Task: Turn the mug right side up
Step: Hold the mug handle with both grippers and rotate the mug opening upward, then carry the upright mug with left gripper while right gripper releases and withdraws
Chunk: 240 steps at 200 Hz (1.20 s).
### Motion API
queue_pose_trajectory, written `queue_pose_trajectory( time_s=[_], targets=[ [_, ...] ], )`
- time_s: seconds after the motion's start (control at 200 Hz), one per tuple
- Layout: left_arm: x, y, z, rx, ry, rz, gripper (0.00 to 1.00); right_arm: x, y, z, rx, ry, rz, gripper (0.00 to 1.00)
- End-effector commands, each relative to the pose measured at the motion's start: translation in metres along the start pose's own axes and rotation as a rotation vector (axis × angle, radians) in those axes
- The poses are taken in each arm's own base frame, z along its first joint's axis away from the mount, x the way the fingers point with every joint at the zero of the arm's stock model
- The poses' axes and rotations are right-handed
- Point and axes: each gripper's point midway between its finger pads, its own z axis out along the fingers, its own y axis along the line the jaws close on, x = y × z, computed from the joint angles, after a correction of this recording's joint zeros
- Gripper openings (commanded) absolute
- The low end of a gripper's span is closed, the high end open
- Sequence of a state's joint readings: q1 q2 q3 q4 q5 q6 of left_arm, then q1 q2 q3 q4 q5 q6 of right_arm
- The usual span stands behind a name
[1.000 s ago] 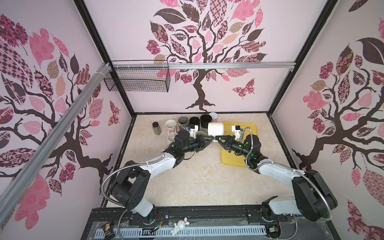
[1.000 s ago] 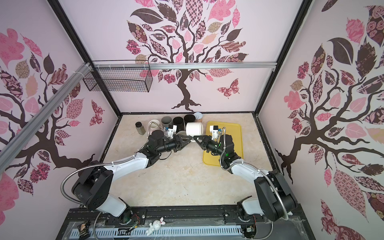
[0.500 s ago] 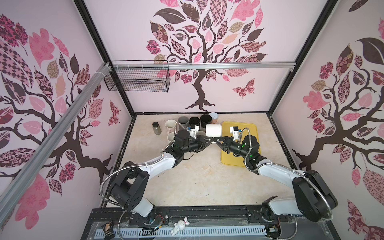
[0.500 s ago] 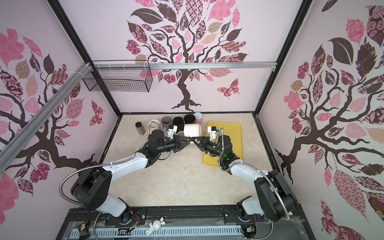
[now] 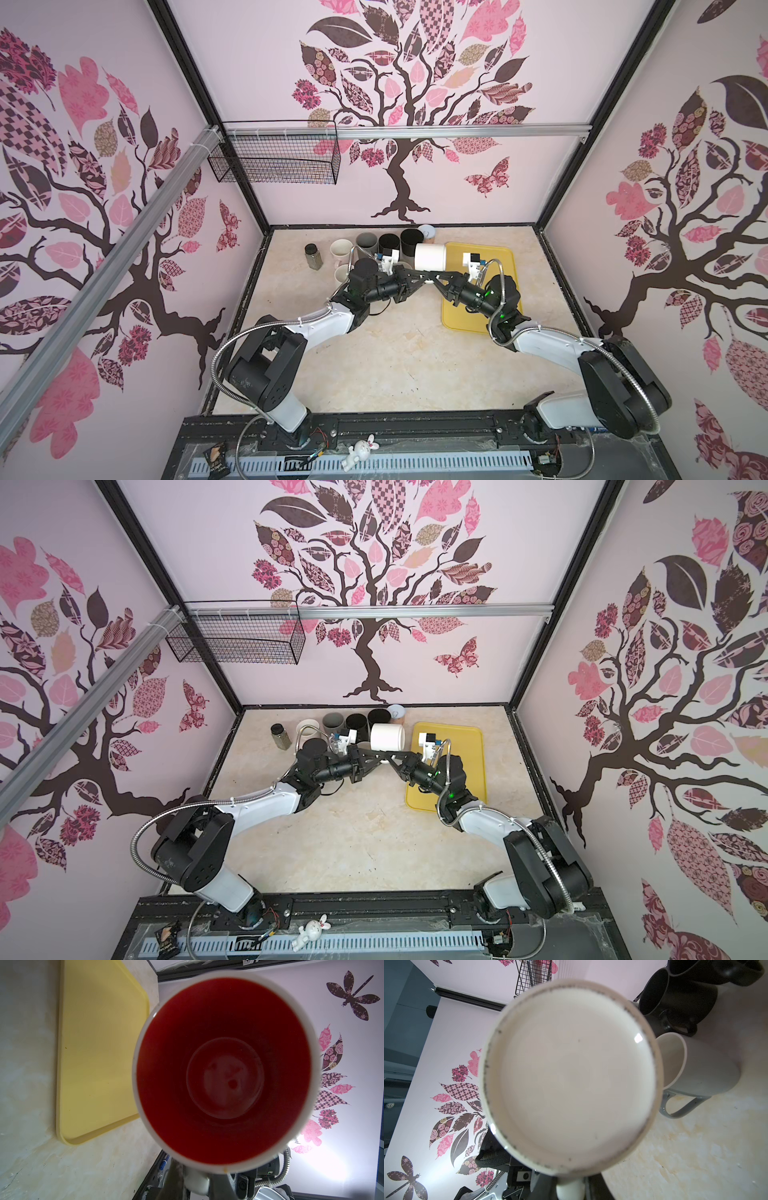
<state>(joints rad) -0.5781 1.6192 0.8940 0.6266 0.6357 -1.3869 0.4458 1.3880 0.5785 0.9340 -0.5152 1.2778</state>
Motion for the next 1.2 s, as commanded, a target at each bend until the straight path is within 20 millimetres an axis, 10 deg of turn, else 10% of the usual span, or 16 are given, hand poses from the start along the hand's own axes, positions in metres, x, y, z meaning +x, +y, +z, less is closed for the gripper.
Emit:
queue_pose_trajectory(
  time_s=[0.0, 0.23, 1.195],
  targets=[
    [-0.003, -0.029, 0.008, 0.085, 0.001, 0.130, 0.00, 0.011, 0.020, 0.003, -0.042, 0.045, -0.024, 0.22],
    [-0.008, -0.022, 0.017, 0.052, 0.009, 0.170, 0.00, 0.001, -0.003, -0.008, 0.102, 0.009, -0.047, 0.48],
    [-0.056, 0.071, 0.057, -0.405, -0.080, 0.502, 0.00, -0.039, -0.056, -0.057, 0.419, -0.065, -0.223, 0.57]
  ],
)
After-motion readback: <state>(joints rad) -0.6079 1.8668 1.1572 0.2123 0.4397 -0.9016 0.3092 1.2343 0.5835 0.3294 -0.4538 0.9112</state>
